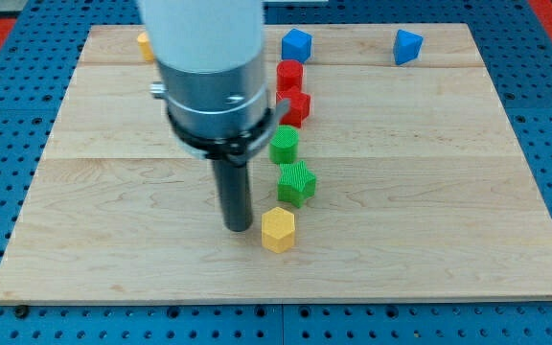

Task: Move the yellow hexagon bottom to the green star

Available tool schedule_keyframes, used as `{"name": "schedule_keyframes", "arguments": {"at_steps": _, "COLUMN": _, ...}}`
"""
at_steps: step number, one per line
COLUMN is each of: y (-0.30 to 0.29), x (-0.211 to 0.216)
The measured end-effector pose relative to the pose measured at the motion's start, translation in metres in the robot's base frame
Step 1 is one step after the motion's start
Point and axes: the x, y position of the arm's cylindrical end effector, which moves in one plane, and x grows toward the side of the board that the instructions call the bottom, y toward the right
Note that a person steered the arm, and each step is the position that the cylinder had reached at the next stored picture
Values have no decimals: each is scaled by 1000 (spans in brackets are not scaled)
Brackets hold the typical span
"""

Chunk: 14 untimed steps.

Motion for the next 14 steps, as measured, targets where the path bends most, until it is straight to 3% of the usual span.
{"name": "schedule_keyframes", "arguments": {"at_steps": 1, "y": 40, "x": -1}}
{"name": "schedule_keyframes", "arguments": {"at_steps": 3, "y": 115, "x": 79}}
{"name": "schedule_keyframes", "arguments": {"at_steps": 4, "y": 130, "x": 75}}
{"name": "schedule_keyframes", "arguments": {"at_steps": 5, "y": 188, "x": 59}}
{"name": "schedule_keyframes", "arguments": {"at_steps": 6, "y": 154, "x": 34}}
{"name": "schedule_keyframes", "arguments": {"at_steps": 7, "y": 131, "x": 75}}
{"name": "schedule_keyframes", "arguments": {"at_steps": 8, "y": 161, "x": 65}}
{"name": "schedule_keyframes", "arguments": {"at_steps": 9, "y": 170, "x": 22}}
{"name": "schedule_keyframes", "arguments": {"at_steps": 10, "y": 128, "x": 23}}
{"name": "schedule_keyframes", "arguments": {"at_steps": 13, "y": 149, "x": 44}}
{"name": "schedule_keyframes", "arguments": {"at_steps": 14, "y": 116, "x": 44}}
